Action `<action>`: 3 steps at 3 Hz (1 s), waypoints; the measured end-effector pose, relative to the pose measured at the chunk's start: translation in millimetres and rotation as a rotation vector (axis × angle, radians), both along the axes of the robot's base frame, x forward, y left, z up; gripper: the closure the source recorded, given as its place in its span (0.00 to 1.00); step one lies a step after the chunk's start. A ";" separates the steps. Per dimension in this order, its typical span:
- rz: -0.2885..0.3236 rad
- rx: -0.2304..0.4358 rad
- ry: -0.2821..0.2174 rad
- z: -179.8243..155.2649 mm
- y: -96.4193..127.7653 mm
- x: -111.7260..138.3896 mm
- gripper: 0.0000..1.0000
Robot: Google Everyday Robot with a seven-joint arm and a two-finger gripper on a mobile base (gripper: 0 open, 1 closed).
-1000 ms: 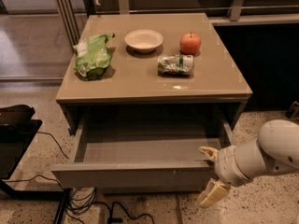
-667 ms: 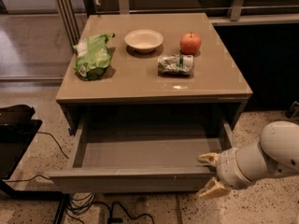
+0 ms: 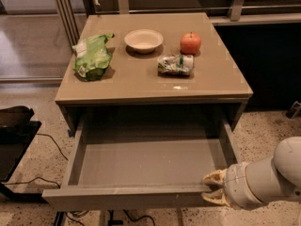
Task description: Open top drawer
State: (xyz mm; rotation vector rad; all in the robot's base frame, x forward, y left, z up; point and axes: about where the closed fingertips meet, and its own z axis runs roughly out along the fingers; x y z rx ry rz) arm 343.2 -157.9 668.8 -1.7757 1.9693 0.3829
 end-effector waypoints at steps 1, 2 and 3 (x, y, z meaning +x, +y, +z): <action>0.000 0.000 0.000 0.9 0.2 1.0 1.00; 0.000 0.000 0.000 0.9 0.3 1.0 0.81; 0.000 0.000 0.000 0.9 0.3 1.0 0.58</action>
Offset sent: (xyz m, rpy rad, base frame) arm 0.0010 0.0002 0.0008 0.0000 -0.0001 0.0000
